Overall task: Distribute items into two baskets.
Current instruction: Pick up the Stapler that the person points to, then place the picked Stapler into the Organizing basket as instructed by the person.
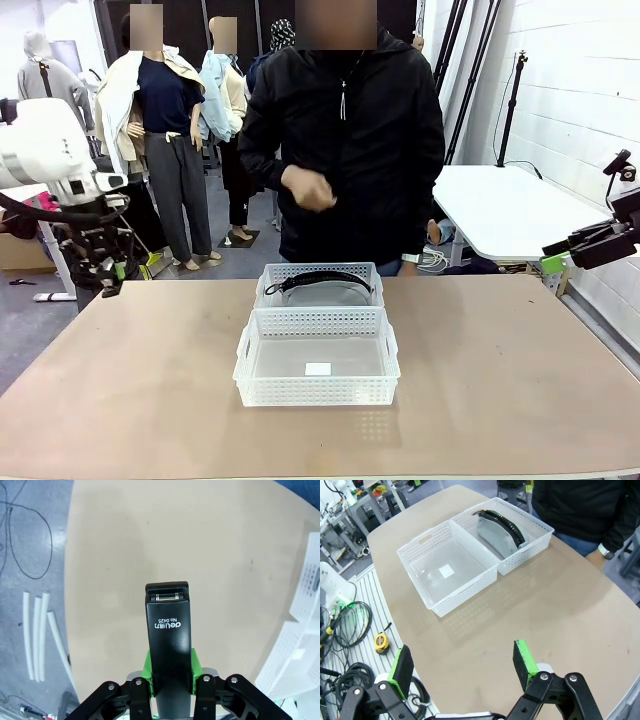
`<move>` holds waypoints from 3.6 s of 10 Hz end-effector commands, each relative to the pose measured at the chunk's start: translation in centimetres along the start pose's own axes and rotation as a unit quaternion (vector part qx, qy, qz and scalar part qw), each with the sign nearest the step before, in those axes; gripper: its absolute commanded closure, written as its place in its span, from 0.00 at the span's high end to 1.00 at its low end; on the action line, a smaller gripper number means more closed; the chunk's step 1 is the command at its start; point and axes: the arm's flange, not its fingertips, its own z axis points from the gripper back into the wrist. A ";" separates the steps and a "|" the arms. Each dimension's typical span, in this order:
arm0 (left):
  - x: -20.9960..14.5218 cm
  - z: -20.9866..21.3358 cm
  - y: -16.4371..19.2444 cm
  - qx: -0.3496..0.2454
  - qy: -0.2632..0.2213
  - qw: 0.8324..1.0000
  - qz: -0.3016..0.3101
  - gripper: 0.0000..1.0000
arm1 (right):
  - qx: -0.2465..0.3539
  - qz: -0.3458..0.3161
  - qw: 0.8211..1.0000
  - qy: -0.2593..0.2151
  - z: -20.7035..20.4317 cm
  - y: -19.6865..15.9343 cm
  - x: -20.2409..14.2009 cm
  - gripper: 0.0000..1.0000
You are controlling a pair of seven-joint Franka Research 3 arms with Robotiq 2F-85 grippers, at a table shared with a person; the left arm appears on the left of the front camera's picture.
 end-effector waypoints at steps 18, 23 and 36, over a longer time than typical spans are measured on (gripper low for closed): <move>-2.7 7.1 -3.2 0.039 0.006 0.986 -0.164 0.00 | 0.003 0.004 1.000 -0.016 -0.4 0.1 -0.4 1.00; -2.7 7.1 -3.2 0.039 0.006 0.986 -0.164 0.00 | 0.003 0.004 1.000 -0.016 -0.4 0.1 -0.4 1.00; -6.1 6.5 -8.7 -0.033 0.054 0.942 -0.329 0.00 | 0.003 0.004 1.000 -0.016 -0.4 0.1 -0.4 1.00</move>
